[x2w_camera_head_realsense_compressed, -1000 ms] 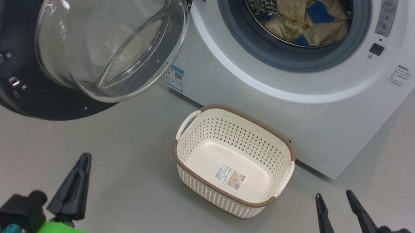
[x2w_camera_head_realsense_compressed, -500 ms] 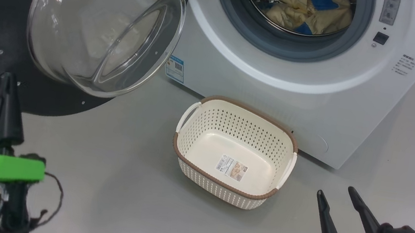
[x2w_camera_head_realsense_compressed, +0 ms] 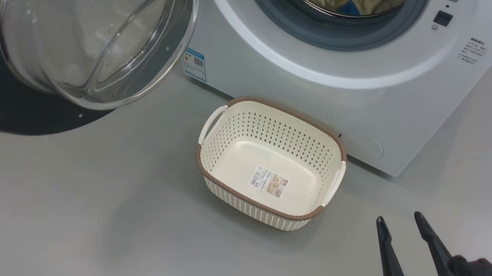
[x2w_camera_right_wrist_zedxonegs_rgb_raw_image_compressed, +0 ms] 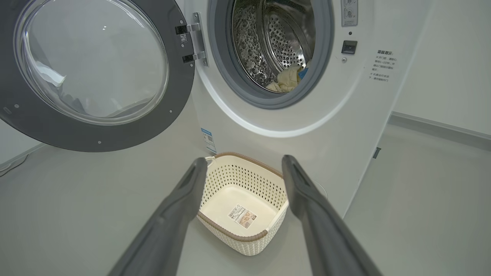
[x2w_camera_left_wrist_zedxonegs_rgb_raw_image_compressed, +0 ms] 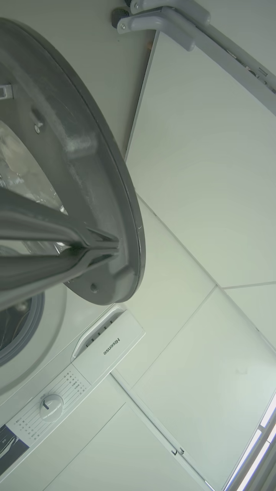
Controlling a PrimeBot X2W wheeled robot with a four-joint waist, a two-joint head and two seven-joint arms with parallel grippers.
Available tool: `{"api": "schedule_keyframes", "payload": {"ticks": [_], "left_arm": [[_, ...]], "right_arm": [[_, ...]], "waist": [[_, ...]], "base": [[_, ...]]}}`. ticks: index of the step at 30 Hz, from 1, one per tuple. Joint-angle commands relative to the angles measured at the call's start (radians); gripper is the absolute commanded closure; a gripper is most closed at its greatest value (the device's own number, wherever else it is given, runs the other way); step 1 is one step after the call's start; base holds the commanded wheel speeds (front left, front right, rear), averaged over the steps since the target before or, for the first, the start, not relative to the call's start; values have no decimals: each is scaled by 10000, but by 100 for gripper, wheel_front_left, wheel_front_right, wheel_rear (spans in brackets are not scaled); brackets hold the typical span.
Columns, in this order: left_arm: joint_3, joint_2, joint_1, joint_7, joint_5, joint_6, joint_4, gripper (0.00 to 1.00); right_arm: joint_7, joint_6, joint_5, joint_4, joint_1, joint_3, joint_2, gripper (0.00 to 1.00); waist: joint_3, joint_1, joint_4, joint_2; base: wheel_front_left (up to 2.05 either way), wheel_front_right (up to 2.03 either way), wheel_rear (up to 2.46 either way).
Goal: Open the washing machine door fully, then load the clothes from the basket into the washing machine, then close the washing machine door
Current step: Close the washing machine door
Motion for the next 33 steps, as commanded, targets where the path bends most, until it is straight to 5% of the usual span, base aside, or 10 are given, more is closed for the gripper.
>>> {"api": "schedule_keyframes", "payload": {"ticks": [1, 15, 33], "left_arm": [[644, 669, -737, 169, -528, -59, 164, 100], [1686, 1532, -1569, 1062, -3175, -73, 1815, 100], [2834, 1497, -1842, 1544, -4019, -74, 3091, 100]], "right_arm": [[61, -29, -108, -438, -478, 189, -102, 0], [465, -29, -509, -792, -609, 355, -102, 0], [977, -29, -554, -1372, -687, 486, -356, 0]], "waist": [[111, -1, -116, 0], [627, -1, -638, 0], [1268, -1, -1195, 0]], "base": [[0, 0, 0], [0, 0, 0], [0, 0, 0]]}}
